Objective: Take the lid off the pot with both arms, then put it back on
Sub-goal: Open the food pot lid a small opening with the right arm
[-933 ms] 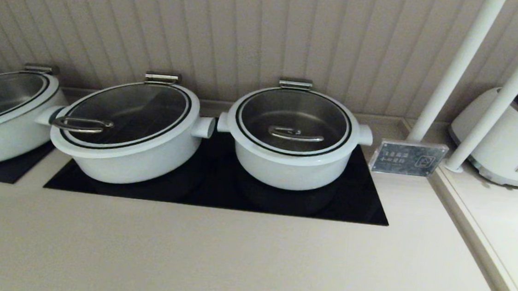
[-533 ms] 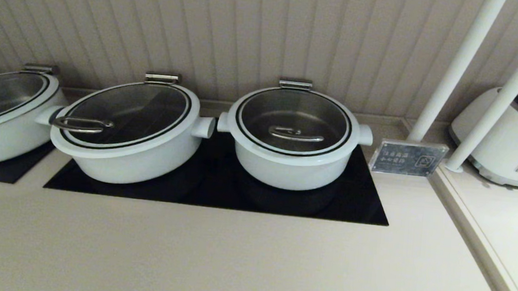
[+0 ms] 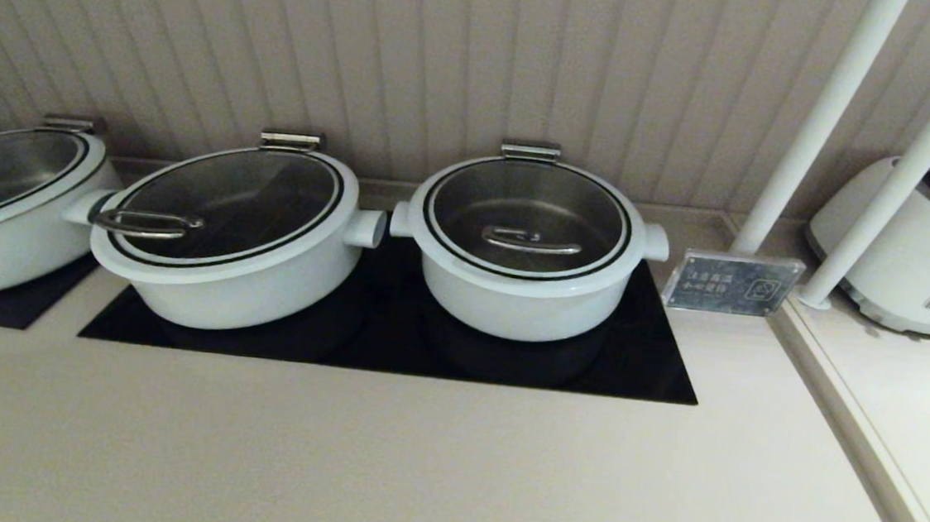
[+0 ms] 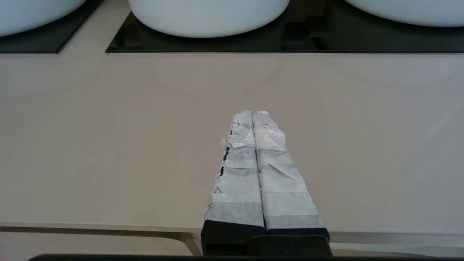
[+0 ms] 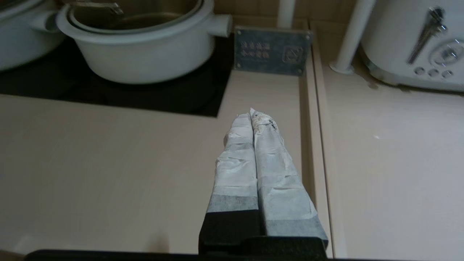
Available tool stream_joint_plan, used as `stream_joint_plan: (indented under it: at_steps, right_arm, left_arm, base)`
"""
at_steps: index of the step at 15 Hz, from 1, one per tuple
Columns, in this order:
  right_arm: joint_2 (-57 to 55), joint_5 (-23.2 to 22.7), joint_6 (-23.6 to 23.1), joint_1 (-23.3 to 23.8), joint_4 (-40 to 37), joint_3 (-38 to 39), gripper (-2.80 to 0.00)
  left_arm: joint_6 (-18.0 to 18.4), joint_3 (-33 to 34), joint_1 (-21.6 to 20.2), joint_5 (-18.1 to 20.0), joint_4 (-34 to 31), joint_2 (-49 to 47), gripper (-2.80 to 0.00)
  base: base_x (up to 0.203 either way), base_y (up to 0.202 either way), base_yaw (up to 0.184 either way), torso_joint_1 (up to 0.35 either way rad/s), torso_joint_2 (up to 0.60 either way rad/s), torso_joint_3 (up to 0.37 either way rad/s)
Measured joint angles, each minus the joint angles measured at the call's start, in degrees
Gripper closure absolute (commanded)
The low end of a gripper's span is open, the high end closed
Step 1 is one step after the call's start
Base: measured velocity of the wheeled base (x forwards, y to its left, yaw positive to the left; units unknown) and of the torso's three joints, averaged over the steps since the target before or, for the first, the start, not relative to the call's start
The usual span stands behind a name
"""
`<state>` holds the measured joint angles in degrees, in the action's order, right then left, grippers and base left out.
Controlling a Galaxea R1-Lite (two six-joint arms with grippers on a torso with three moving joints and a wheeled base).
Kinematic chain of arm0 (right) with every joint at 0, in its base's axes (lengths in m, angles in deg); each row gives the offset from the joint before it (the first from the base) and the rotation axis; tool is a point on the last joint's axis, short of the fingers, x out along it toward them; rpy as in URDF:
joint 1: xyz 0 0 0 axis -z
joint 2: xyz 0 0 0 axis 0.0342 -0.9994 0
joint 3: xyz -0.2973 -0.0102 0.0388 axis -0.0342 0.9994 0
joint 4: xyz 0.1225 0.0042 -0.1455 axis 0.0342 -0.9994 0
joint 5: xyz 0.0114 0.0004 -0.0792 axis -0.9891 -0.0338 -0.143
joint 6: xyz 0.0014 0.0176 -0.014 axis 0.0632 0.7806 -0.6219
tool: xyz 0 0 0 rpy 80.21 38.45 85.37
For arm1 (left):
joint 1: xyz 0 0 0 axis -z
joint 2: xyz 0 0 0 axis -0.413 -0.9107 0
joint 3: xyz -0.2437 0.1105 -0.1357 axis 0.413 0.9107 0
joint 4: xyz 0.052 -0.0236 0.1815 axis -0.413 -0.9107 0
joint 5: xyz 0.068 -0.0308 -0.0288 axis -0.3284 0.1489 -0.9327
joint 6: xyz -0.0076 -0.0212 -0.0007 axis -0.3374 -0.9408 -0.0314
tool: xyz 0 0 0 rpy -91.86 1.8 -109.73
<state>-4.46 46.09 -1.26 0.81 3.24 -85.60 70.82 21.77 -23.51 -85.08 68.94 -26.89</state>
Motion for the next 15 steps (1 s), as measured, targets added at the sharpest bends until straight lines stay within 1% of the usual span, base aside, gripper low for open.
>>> stream_joint_plan:
  at_steps: [2,4,5,7,9,10,12,15]
  right_arm:
    - [-7.5,-0.7,0.4,-1.2,3.6,-3.2,0.00]
    - [-16.2,-3.1,0.6,-2.0,9.2,-6.0,0.00]
    - [-21.2,-5.4,0.7,-2.3,12.6,-7.1,0.00]
    - [-31.0,-11.4,0.7,-2.8,20.1,-8.9,0.00]
    - [-41.1,-17.2,0.7,-4.3,28.4,-10.3,0.00]
    - [-45.6,-19.0,0.7,-5.7,32.1,-10.7,0.00]
    - [-54.1,-20.8,0.7,-10.1,39.3,-11.5,0.00]
    - [-65.0,-21.1,0.7,-17.8,47.9,-14.0,0.00]
  left_arm:
    - [0.0,0.0,0.0,0.0,0.0,0.0,0.00]
    - [0.0,0.0,0.0,0.0,0.0,0.0,0.00]
    - [0.0,0.0,0.0,0.0,0.0,0.0,0.00]
    - [0.0,0.0,0.0,0.0,0.0,0.0,0.00]
    - [0.0,0.0,0.0,0.0,0.0,0.0,0.00]
    - [0.0,0.0,0.0,0.0,0.0,0.0,0.00]
    - [0.0,0.0,0.0,0.0,0.0,0.0,0.00]
    - [0.0,0.0,0.0,0.0,0.0,0.0,0.00]
  base:
    - [0.000,0.000,0.000,0.000,0.00,0.000]
    - [0.000,0.000,0.000,0.000,0.00,0.000]
    - [0.000,0.000,0.000,0.000,0.00,0.000]
    - [0.000,0.000,0.000,0.000,0.00,0.000]
    - [0.000,0.000,0.000,0.000,0.00,0.000]
    - [0.000,0.000,0.000,0.000,0.00,0.000]
    - [0.000,0.000,0.000,0.000,0.00,0.000]
    - [0.000,0.000,0.000,0.000,0.00,0.000]
